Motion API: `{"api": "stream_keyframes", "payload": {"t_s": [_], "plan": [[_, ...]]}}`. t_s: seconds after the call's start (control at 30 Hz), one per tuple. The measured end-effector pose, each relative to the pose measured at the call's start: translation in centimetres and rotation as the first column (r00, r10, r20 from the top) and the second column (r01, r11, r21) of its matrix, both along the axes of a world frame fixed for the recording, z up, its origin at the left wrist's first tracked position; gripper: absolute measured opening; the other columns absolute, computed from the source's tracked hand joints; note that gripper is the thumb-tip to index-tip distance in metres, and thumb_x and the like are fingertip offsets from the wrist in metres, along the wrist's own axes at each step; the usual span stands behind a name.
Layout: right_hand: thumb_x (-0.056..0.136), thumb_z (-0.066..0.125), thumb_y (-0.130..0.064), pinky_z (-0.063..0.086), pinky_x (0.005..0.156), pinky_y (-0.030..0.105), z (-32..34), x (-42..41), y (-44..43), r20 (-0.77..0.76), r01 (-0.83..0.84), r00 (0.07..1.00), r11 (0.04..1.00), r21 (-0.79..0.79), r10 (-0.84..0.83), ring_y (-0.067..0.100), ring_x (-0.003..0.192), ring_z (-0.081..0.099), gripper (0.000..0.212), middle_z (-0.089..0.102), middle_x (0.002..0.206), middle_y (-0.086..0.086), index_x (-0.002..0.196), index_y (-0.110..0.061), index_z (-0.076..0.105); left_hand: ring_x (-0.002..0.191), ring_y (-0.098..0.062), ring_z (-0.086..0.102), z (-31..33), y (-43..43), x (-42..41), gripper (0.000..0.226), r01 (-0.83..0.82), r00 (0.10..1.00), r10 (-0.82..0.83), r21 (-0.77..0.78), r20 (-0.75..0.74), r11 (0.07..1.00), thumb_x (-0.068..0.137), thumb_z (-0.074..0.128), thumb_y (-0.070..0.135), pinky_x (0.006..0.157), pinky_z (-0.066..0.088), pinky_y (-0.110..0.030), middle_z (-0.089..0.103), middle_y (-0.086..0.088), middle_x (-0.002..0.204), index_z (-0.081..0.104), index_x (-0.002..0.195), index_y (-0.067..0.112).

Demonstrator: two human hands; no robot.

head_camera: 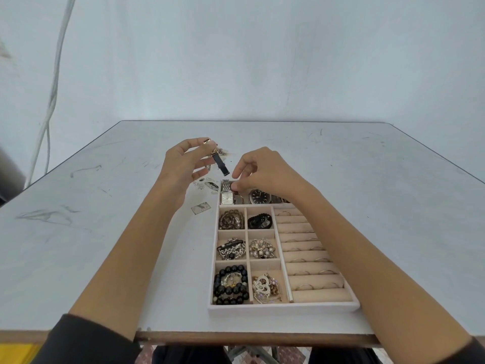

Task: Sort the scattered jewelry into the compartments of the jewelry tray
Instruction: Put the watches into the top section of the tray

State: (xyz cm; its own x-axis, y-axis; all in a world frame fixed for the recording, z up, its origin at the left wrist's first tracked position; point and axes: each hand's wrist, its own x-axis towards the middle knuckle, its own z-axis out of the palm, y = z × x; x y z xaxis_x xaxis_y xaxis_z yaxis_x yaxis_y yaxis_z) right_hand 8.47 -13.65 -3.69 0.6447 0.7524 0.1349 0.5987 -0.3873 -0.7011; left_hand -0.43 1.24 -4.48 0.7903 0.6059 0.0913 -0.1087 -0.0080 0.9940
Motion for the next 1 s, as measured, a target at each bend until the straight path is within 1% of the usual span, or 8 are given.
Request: {"api": "stream_keyframes", "payload": {"t_s": [0.13, 0.3, 0.37, 0.43, 0.57, 0.73, 0.87, 1.0], "plan": [[0.071, 0.082, -0.024, 0.041, 0.06, 0.018, 0.5, 0.4, -0.4, -0.046, 0.015, 0.999, 0.998, 0.064, -0.012, 0.0, 0.064, 0.055, 0.031, 0.067, 0.085, -0.003, 0.098, -0.015, 0.07, 0.085, -0.012, 0.069, 0.0, 0.1, 0.0, 0.026, 0.029, 0.999, -0.028, -0.036, 0.022, 0.999, 0.086, 0.069, 0.026, 0.085, 0.052, -0.027, 0.071, 0.003, 0.097, 0.063, 0.109, 0.015], [0.071, 0.077, -0.052, 0.046, 0.073, 0.021, 0.7, 0.0, -0.4, -0.169, 0.037, 0.985, 0.993, 0.108, -0.018, 0.004, 0.085, 0.063, 0.045, 0.07, 0.095, -0.004, 0.102, -0.021, 0.069, 0.083, -0.014, 0.069, 0.1, 0.0, 0.0, 0.02, 0.098, 0.994, -0.09, -0.127, 0.064, 0.987, 0.083, 0.071, 0.022, 0.089, 0.053, -0.028, 0.072, 0.001, 0.09, 0.063, 0.1, 0.013], [0.076, 0.07, -0.055, 0.046, 0.072, 0.02, 0.8, -0.4, -0.4, -0.199, 0.038, 0.98, 0.991, 0.127, -0.012, 0.005, 0.082, 0.062, 0.042, 0.072, 0.095, -0.004, 0.098, -0.019, 0.07, 0.081, -0.011, 0.069, 0.2, -0.1, -0.1, 0.014, 0.133, 0.989, -0.123, -0.141, 0.08, 0.981, 0.084, 0.07, 0.021, 0.086, 0.053, -0.026, 0.072, 0.003, 0.086, 0.063, 0.094, 0.014], [0.081, 0.066, -0.053, 0.042, 0.063, 0.019, 1.0, -0.5, -0.6, -0.248, 0.059, 0.968, 0.988, 0.142, -0.022, 0.005, 0.075, 0.059, 0.041, 0.073, 0.093, -0.004, 0.098, -0.016, 0.07, 0.081, -0.01, 0.069, 0.3, -0.2, -0.2, 0.01, 0.154, 0.986, -0.143, -0.141, 0.086, 0.978, 0.084, 0.069, 0.019, 0.082, 0.052, -0.024, 0.072, 0.003, 0.087, 0.063, 0.091, 0.015], [0.079, 0.071, -0.047, 0.037, 0.06, 0.022, 0.9, 0.2, -1.0, -0.395, 0.143, 0.918, 0.961, 0.236, -0.04, 0.007, 0.07, 0.055, 0.041, 0.073, 0.085, -0.003, 0.098, -0.01, 0.07, 0.094, -0.017, 0.07, 0.3, -0.2, -0.2, 0.012, 0.184, 0.981, -0.176, -0.115, 0.082, 0.976, 0.081, 0.072, 0.016, 0.085, 0.052, -0.026, 0.073, -0.003, 0.094, 0.062, 0.088, 0.015], [0.075, 0.077, -0.038, 0.037, 0.055, 0.022, 0.6, 0.9, -1.0, -0.502, 0.22, 0.864, 0.915, 0.339, -0.022, 0.01, 0.068, 0.055, 0.042, 0.071, 0.081, -0.002, 0.102, -0.006, 0.071, 0.092, -0.013, 0.07, 0.2, -0.7, -0.3, 0.015, 0.17, 0.985, -0.168, 0.068, -0.036, 0.983, 0.078, 0.075, 0.025, 0.086, 0.052, -0.03, 0.074, 0.001, 0.09, 0.064, 0.084, 0.018], [0.077, 0.078, -0.032, 0.042, 0.056, 0.021, 0.4, 0.9, -1.0, -0.558, 0.251, 0.83, 0.888, 0.385, 0.007, 0.012, 0.067, 0.061, 0.039, 0.073, 0.084, 0.003, 0.102, -0.002, 0.071, 0.098, -0.013, 0.067, 0.0, -0.8, -0.3, 0.025, 0.18, 0.98, -0.162, 0.168, -0.114, 0.969, 0.076, 0.077, 0.031, 0.09, 0.048, -0.033, 0.075, 0.002, 0.097, 0.063, 0.093, 0.02], [0.075, 0.08, -0.027, 0.04, 0.052, 0.019, 0.4, 0.9, -1.2, -0.566, 0.264, 0.824, 0.882, 0.391, 0.004, 0.012, 0.062, 0.058, 0.03, 0.072, 0.077, 0.0, 0.096, -0.007, 0.072, 0.102, -0.015, 0.066, -0.2, -1.0, -0.2, 0.028, 0.226, 0.967, -0.184, 0.258, -0.178, 0.939, 0.077, 0.076, 0.033, 0.092, 0.045, -0.031, 0.074, 0.001, 0.101, 0.066, 0.099, 0.018]]}}
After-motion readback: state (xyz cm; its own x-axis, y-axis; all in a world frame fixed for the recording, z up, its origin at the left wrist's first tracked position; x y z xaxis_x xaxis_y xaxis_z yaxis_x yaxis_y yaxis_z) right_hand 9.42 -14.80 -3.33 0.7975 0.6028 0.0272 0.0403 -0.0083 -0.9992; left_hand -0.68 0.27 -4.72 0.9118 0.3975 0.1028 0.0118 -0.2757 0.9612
